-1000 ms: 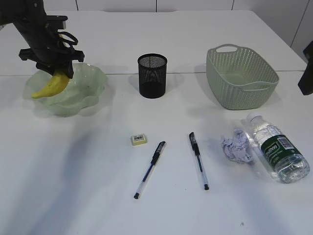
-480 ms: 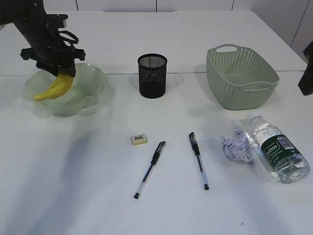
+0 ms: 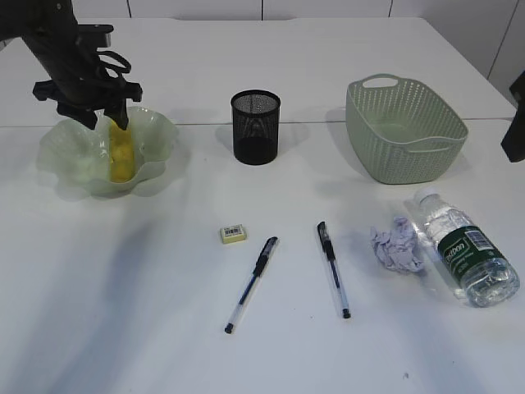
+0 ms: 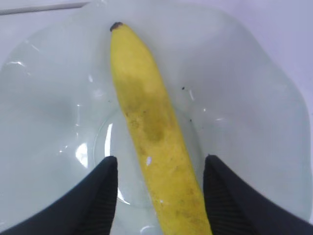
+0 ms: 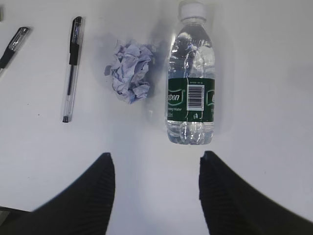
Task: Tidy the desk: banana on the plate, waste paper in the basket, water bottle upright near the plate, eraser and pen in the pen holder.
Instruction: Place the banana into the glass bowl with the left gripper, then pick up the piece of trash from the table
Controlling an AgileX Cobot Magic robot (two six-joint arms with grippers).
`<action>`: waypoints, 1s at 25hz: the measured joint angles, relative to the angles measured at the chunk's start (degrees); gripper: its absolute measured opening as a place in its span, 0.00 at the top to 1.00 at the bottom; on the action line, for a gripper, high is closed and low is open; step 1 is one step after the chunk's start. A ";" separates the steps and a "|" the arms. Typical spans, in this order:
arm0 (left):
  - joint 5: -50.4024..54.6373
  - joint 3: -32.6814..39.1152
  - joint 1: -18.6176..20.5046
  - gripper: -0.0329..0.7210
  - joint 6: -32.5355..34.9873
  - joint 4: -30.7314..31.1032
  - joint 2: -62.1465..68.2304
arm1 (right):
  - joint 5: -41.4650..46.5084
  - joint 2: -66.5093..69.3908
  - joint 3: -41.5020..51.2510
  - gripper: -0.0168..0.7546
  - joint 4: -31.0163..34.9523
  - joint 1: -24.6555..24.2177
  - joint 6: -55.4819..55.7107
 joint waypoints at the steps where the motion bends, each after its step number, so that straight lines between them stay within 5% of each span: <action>1: 0.00 0.00 0.00 0.43 0.00 0.00 -0.23 | 0.00 0.00 0.00 0.44 0.00 0.00 0.00; 11: 0.37 0.00 0.00 0.46 0.00 2.16 -4.58 | 0.03 0.00 0.00 0.44 0.58 0.00 0.00; 25: 4.25 0.00 0.09 0.58 -1.86 15.63 -21.36 | -0.18 0.00 0.13 0.44 3.87 0.00 0.00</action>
